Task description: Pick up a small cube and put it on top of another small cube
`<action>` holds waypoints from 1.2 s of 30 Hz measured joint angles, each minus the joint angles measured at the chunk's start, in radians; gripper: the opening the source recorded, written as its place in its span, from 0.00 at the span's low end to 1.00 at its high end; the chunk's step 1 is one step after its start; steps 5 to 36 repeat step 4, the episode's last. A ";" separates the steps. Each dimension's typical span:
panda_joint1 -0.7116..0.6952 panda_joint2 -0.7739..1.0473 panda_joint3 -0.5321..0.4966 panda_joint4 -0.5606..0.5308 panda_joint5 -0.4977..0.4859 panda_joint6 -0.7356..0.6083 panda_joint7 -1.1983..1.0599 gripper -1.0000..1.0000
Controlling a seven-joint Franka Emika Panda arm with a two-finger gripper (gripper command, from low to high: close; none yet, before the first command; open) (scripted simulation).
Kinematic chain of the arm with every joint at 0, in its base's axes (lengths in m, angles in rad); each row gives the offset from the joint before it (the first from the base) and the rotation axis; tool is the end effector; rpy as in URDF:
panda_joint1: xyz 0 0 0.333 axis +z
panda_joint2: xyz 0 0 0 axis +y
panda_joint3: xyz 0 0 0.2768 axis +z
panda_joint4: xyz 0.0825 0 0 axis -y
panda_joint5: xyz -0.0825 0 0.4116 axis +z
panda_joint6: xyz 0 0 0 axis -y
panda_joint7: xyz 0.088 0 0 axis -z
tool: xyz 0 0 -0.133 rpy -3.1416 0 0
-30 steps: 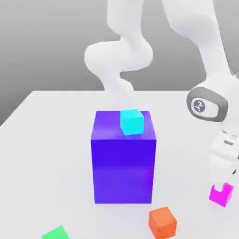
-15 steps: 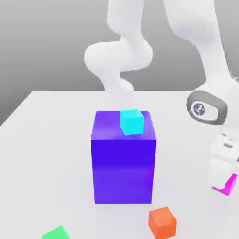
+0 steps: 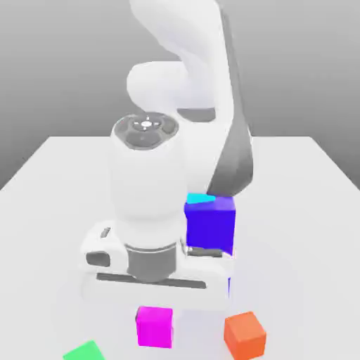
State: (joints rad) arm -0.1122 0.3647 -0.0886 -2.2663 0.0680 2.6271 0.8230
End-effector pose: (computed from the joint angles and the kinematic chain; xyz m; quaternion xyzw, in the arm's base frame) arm 0.5250 -0.1116 0.1109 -0.8584 0.5130 0.0011 0.0006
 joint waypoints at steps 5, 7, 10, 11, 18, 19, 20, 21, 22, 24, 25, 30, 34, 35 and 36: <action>-0.021 0.036 -0.008 0.018 0.015 0.018 -0.001 1.00; -0.021 0.036 -0.008 0.018 0.015 0.018 -0.001 1.00; -0.021 0.036 -0.008 0.018 0.015 0.018 -0.001 1.00; -0.021 0.036 -0.008 0.018 0.015 0.018 -0.001 1.00; -0.021 0.036 -0.008 0.018 0.015 0.018 -0.001 1.00; -0.021 0.036 -0.008 0.018 0.015 0.018 -0.001 1.00; -0.021 0.036 -0.008 0.018 0.015 0.018 -0.001 1.00; -0.021 0.036 -0.008 0.018 0.015 0.018 -0.001 1.00; -0.021 0.036 -0.008 0.018 0.015 0.018 -0.001 1.00; -0.021 0.036 -0.008 0.018 0.015 0.018 -0.001 1.00; -0.021 0.036 -0.008 0.018 0.015 0.018 -0.001 1.00; -0.021 0.036 -0.008 0.018 0.015 0.018 -0.001 1.00; -0.021 0.036 -0.008 0.018 0.015 0.018 -0.001 1.00; -0.021 0.036 -0.008 0.018 0.015 0.018 -0.001 1.00; -0.021 0.036 -0.008 0.018 0.015 0.018 -0.001 1.00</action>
